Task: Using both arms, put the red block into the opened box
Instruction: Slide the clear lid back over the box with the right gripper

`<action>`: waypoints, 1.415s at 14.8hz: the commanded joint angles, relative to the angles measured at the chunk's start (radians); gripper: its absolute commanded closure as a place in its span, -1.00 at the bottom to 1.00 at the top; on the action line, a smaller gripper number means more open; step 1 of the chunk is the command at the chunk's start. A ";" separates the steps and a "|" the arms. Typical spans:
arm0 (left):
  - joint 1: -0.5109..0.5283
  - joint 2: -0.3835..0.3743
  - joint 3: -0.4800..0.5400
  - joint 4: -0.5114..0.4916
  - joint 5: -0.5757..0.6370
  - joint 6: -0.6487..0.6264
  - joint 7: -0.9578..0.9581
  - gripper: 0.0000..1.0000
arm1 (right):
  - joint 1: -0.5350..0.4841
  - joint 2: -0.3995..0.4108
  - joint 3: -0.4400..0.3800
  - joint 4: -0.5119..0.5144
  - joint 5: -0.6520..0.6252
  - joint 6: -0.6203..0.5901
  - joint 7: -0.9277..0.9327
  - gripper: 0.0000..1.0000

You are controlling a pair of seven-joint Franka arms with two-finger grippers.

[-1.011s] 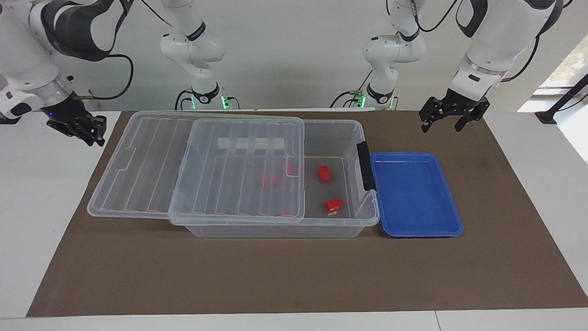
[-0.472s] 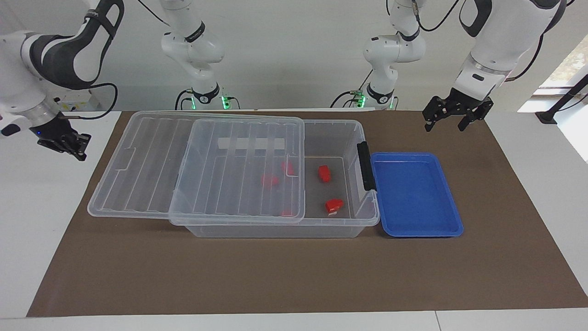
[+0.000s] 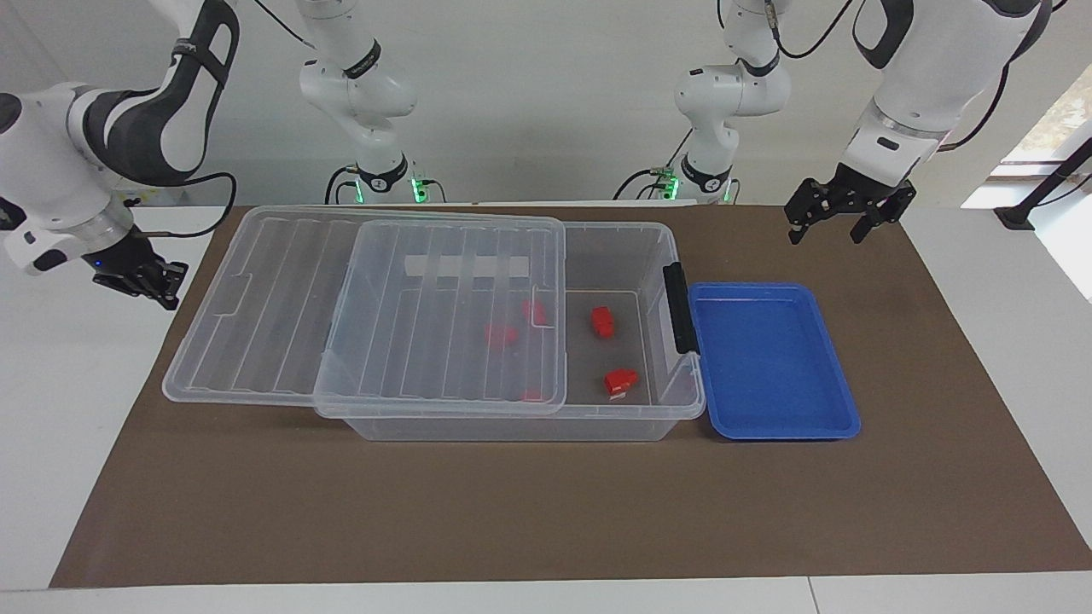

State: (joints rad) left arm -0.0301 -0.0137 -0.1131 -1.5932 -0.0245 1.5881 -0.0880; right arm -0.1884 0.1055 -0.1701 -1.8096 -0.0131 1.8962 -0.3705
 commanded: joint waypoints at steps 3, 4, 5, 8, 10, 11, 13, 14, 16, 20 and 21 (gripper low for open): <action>0.010 -0.028 -0.002 -0.028 -0.011 -0.008 0.017 -1.00 | 0.021 -0.010 0.009 -0.014 0.013 0.008 0.019 1.00; 0.010 -0.028 -0.002 -0.028 -0.011 -0.008 0.017 -1.00 | 0.036 -0.010 0.009 -0.014 0.015 0.006 0.024 1.00; 0.010 -0.028 -0.002 -0.028 -0.009 -0.008 0.017 -1.00 | 0.047 -0.010 0.009 -0.014 0.016 0.006 0.033 1.00; 0.010 -0.028 -0.002 -0.028 -0.011 -0.008 0.017 -1.00 | 0.089 -0.012 0.009 -0.014 0.018 0.003 0.093 1.00; 0.010 -0.028 -0.002 -0.028 -0.009 -0.008 0.017 -1.00 | 0.103 -0.013 0.009 -0.016 0.019 0.000 0.122 1.00; 0.010 -0.028 -0.002 -0.028 -0.009 -0.008 0.017 -1.00 | 0.104 -0.013 0.011 -0.019 0.021 0.000 0.133 1.00; 0.010 -0.028 -0.002 -0.028 -0.011 -0.008 0.017 -1.00 | 0.131 -0.013 0.014 -0.019 0.021 0.001 0.142 1.00; 0.010 -0.028 -0.002 -0.028 -0.009 -0.008 0.019 -1.00 | 0.138 -0.013 0.015 -0.019 0.021 0.001 0.154 1.00; 0.010 -0.028 -0.002 -0.028 -0.009 -0.008 0.017 -1.00 | 0.150 -0.015 0.018 -0.019 0.027 0.001 0.191 1.00; 0.010 -0.028 -0.002 -0.028 -0.011 -0.008 0.017 -1.00 | 0.204 -0.017 0.018 -0.028 0.041 0.004 0.251 1.00; 0.010 -0.028 -0.002 -0.028 -0.009 -0.008 0.017 -1.00 | 0.214 -0.018 0.018 -0.028 0.041 0.004 0.268 1.00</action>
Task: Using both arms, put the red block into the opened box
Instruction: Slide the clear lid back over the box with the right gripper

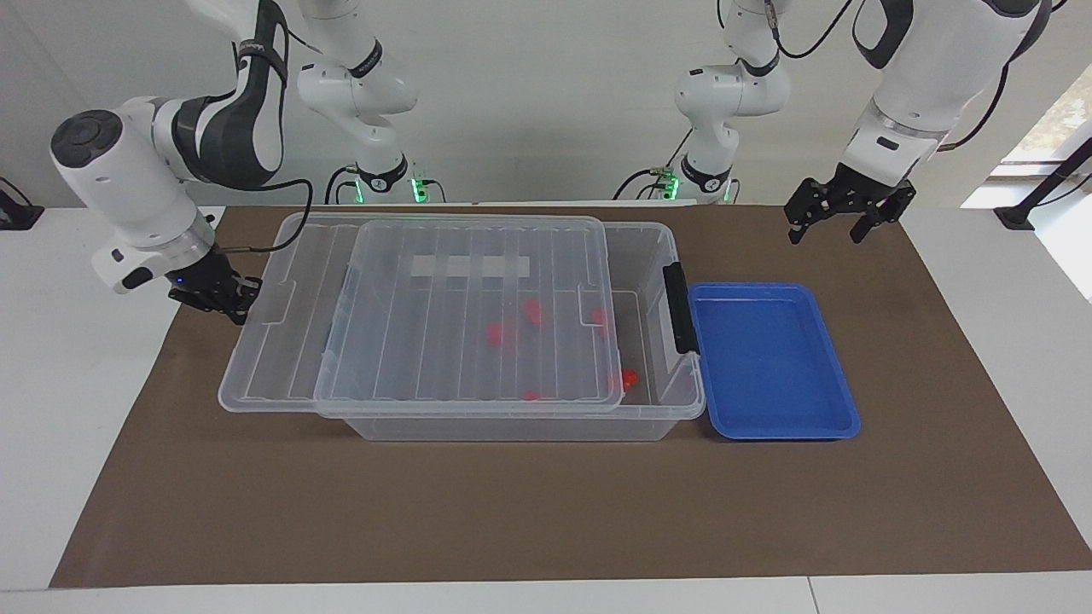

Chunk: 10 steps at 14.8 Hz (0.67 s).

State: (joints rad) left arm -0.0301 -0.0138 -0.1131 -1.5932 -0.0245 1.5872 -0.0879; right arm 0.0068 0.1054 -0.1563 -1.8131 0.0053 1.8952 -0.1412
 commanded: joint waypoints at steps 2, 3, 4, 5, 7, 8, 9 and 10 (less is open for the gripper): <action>0.010 -0.028 -0.002 -0.028 -0.011 -0.007 0.017 -1.00 | 0.022 -0.018 0.006 -0.026 0.024 0.005 0.049 1.00; 0.010 -0.028 -0.002 -0.028 -0.011 -0.007 0.017 -1.00 | 0.030 -0.020 0.007 -0.032 0.025 0.010 0.052 1.00; 0.010 -0.028 -0.002 -0.028 -0.009 -0.007 0.017 -1.00 | 0.047 -0.023 0.007 -0.043 0.036 0.016 0.077 1.00; 0.010 -0.028 -0.002 -0.028 -0.011 -0.007 0.017 -1.00 | 0.053 -0.026 0.007 -0.048 0.060 0.015 0.101 1.00; 0.010 -0.028 -0.002 -0.028 -0.009 -0.007 0.017 -1.00 | 0.071 -0.027 0.007 -0.054 0.071 0.018 0.117 1.00; 0.010 -0.028 -0.002 -0.028 -0.009 -0.007 0.017 -1.00 | 0.073 -0.029 0.007 -0.054 0.071 0.019 0.117 1.00; 0.010 -0.028 -0.002 -0.028 -0.011 -0.007 0.017 -1.00 | 0.073 -0.030 0.007 -0.055 0.071 0.016 0.117 1.00; 0.010 -0.028 -0.002 -0.028 -0.009 -0.007 0.017 -1.00 | 0.073 -0.030 0.007 -0.055 0.071 0.016 0.117 1.00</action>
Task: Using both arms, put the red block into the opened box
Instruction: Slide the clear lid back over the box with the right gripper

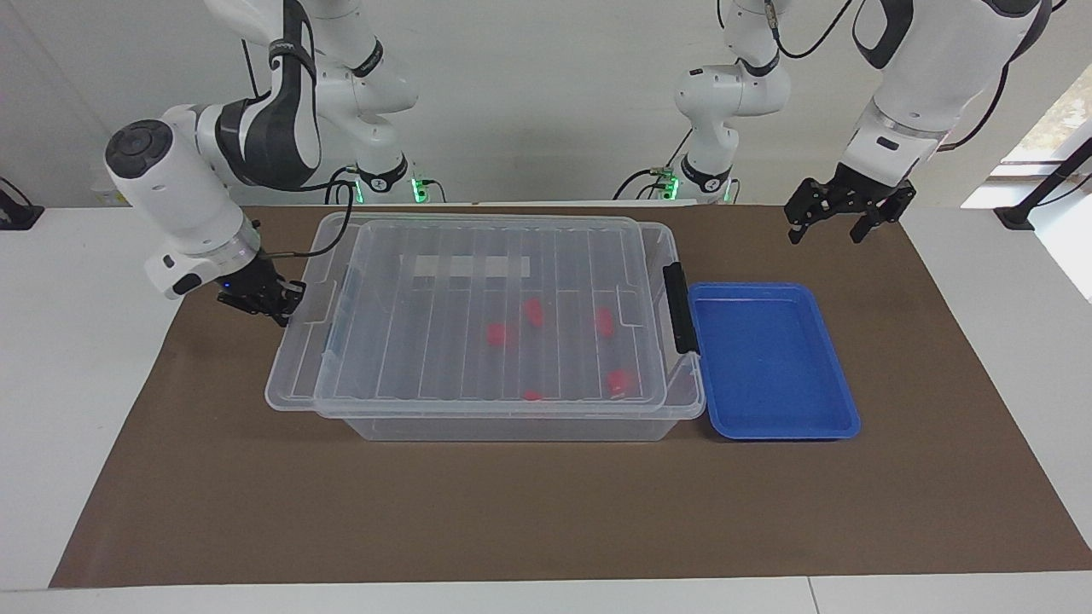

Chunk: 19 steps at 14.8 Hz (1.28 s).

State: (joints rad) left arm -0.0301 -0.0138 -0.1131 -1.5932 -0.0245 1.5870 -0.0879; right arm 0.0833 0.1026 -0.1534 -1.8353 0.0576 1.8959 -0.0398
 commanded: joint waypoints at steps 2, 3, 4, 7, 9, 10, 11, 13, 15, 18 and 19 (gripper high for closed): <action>0.010 -0.028 -0.002 -0.028 -0.011 -0.007 0.017 -1.00 | -0.004 -0.027 0.005 -0.033 0.021 0.012 0.017 1.00; 0.010 -0.028 -0.002 -0.028 -0.011 -0.007 0.017 -1.00 | -0.004 -0.027 0.005 -0.032 0.021 0.012 0.027 1.00; 0.010 -0.028 -0.002 -0.028 -0.011 -0.007 0.017 -1.00 | -0.002 -0.027 0.006 -0.032 0.022 0.012 0.035 1.00; 0.010 -0.028 -0.002 -0.028 -0.009 -0.007 0.017 -1.00 | -0.002 -0.027 0.008 -0.032 0.022 0.012 0.058 1.00; 0.010 -0.028 -0.002 -0.028 -0.009 -0.007 0.017 -1.00 | 0.018 -0.026 0.015 -0.028 0.022 0.014 0.073 1.00; 0.010 -0.028 -0.002 -0.028 -0.009 -0.007 0.017 -1.00 | 0.024 -0.026 0.015 -0.028 0.022 0.015 0.093 1.00; 0.010 -0.028 -0.002 -0.028 -0.011 -0.007 0.017 -1.00 | 0.032 -0.026 0.015 -0.028 0.022 0.018 0.103 1.00; 0.010 -0.028 -0.002 -0.028 -0.011 -0.007 0.017 -1.00 | 0.032 -0.026 0.015 -0.031 0.022 0.019 0.101 1.00; 0.010 -0.028 -0.002 -0.028 -0.011 -0.007 0.017 -1.00 | 0.029 -0.026 0.015 -0.028 0.022 0.019 0.097 1.00; 0.010 -0.028 -0.002 -0.028 -0.009 -0.007 0.017 -1.00 | 0.029 -0.026 0.015 -0.027 0.022 0.014 0.098 1.00; 0.010 -0.028 -0.002 -0.028 -0.011 -0.007 0.017 -1.00 | 0.029 -0.026 0.015 -0.027 0.022 0.011 0.098 1.00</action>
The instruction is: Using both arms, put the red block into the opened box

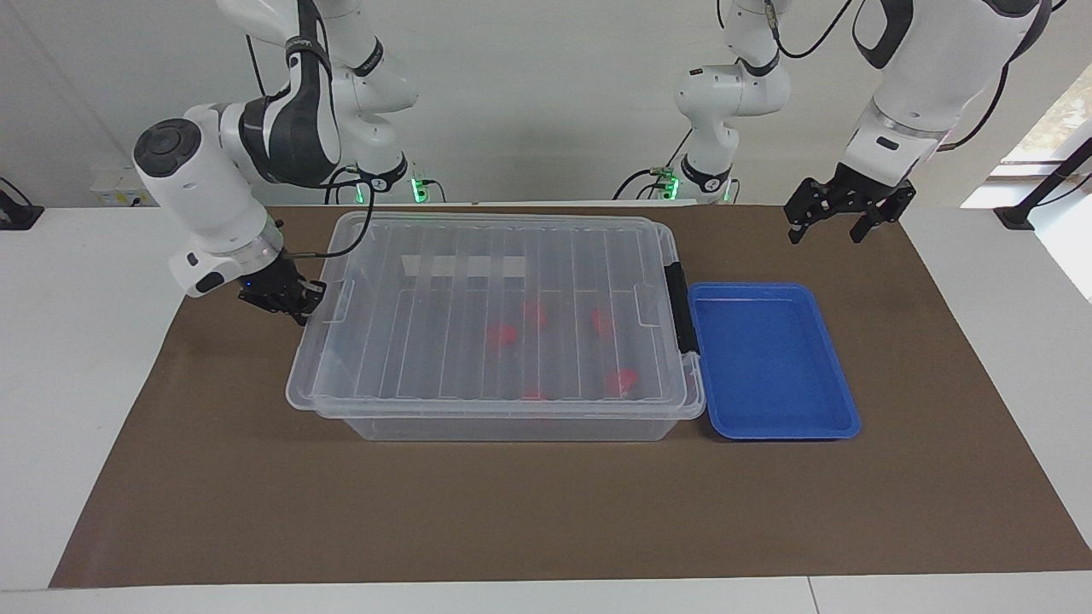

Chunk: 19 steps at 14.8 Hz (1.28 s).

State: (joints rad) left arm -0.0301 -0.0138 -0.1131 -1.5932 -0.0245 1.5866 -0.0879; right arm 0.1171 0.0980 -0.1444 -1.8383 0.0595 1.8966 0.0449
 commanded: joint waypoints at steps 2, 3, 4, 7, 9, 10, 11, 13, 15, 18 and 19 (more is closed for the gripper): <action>0.010 -0.028 -0.002 -0.028 -0.009 -0.007 0.017 -1.00 | -0.005 -0.021 0.006 -0.021 0.020 0.009 0.015 1.00; 0.010 -0.028 -0.002 -0.028 -0.011 -0.007 0.017 -1.00 | -0.004 -0.021 0.006 -0.021 0.020 0.009 0.018 1.00; 0.010 -0.028 -0.002 -0.028 -0.009 -0.007 0.017 -1.00 | -0.004 -0.021 0.006 -0.022 0.020 0.010 0.018 1.00; 0.010 -0.028 -0.002 -0.028 -0.011 -0.007 0.017 -1.00 | -0.004 -0.021 0.006 -0.021 0.020 0.009 0.018 1.00; 0.010 -0.028 -0.002 -0.028 -0.009 -0.007 0.017 -1.00 | -0.002 -0.021 0.006 -0.022 0.020 0.010 0.020 1.00; 0.010 -0.028 -0.002 -0.028 -0.009 -0.007 0.019 -1.00 | -0.002 -0.021 0.006 -0.022 0.020 0.010 0.021 1.00; 0.010 -0.028 -0.002 -0.028 -0.009 -0.007 0.017 -1.00 | -0.002 -0.021 0.006 -0.022 0.020 0.010 0.023 1.00; 0.010 -0.028 -0.002 -0.028 -0.011 -0.007 0.017 -1.00 | -0.002 -0.021 0.008 -0.022 0.020 0.010 0.024 1.00; 0.010 -0.028 -0.002 -0.028 -0.011 -0.007 0.017 -1.00 | 0.012 -0.021 0.008 -0.021 0.020 0.010 0.039 1.00; 0.010 -0.028 -0.002 -0.028 -0.009 -0.007 0.017 -1.00 | 0.015 -0.004 0.008 0.048 0.017 -0.042 0.047 1.00; 0.010 -0.028 -0.002 -0.028 -0.009 -0.007 0.017 -1.00 | 0.012 0.011 0.008 0.089 0.016 -0.085 0.046 1.00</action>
State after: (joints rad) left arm -0.0301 -0.0138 -0.1131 -1.5932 -0.0245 1.5865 -0.0878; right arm 0.1365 0.0980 -0.1432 -1.8173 0.0595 1.8781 0.0717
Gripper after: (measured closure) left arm 0.000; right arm 0.991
